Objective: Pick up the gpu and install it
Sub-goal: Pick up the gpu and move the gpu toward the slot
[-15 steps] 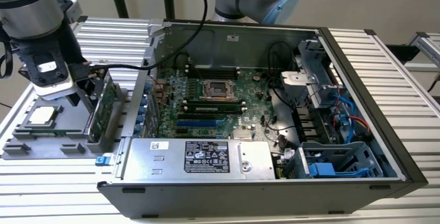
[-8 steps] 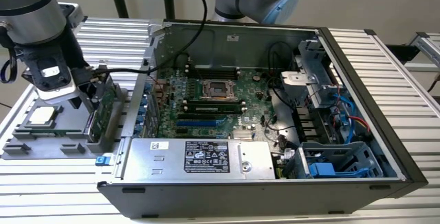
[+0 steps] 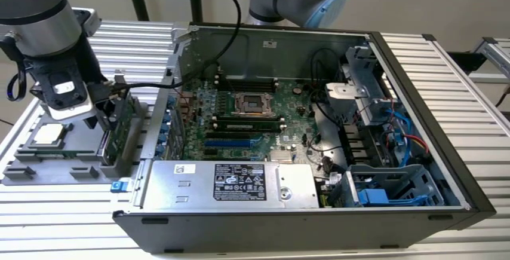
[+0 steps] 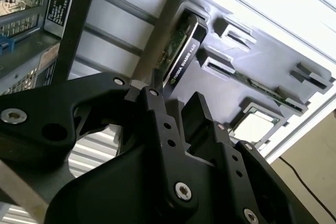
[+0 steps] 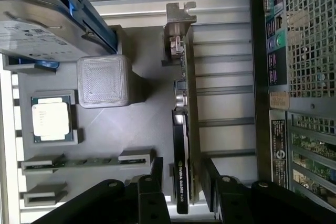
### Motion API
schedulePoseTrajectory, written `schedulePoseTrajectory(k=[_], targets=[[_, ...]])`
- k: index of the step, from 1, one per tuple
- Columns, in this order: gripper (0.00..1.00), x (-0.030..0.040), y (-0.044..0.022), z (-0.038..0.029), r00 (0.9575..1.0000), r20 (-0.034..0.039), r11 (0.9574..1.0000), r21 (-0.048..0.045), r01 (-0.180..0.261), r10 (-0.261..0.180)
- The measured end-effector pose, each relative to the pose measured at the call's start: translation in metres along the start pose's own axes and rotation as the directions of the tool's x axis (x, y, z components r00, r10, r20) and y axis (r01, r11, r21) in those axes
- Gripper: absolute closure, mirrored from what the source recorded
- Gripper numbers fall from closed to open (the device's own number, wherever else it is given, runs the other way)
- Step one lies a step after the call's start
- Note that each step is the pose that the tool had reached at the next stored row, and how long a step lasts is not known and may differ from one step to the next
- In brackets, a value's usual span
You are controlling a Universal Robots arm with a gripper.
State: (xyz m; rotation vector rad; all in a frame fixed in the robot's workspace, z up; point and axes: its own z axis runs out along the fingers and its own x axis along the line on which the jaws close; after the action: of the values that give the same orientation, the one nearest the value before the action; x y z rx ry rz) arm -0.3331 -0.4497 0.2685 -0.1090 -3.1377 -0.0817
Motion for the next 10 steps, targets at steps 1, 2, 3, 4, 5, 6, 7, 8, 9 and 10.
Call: schedulePoseTrajectory(k=[1,2,3,4,5,6,7,8,9,10], targets=[[0.00,-0.0001,-0.0001,0.0012,1.0000,0.0000,1.0000,0.0000,0.000,0.000],[0.00,-0.0002,-0.0002,0.0024,1.0000,0.0000,1.0000,0.0000,0.000,0.000],[0.00,-0.0002,-0.0002,0.0035,1.0000,-0.0001,1.0000,0.0001,0.000,0.000],[0.00,-0.0003,-0.0003,0.0047,1.0000,0.0000,1.0000,0.0000,0.000,0.000],[0.00,-0.0004,-0.0003,0.0059,1.0000,0.0000,1.0000,0.0000,0.000,0.000],[0.00,-0.0004,-0.0004,0.0069,1.0000,0.0000,1.0000,-0.0001,0.000,0.000],[0.00,-0.0005,-0.0004,0.0079,1.0000,0.0000,1.0000,0.0000,0.000,0.000],[0.00,-0.0005,-0.0005,0.0089,1.0000,0.0000,1.0000,0.0000,0.000,0.000],[0.00,-0.0006,-0.0005,0.0099,1.0000,-0.0001,1.0000,0.0000,0.000,0.000],[0.00,-0.0007,-0.0006,0.0110,1.0000,0.0000,1.0000,0.0000,0.000,0.000]])
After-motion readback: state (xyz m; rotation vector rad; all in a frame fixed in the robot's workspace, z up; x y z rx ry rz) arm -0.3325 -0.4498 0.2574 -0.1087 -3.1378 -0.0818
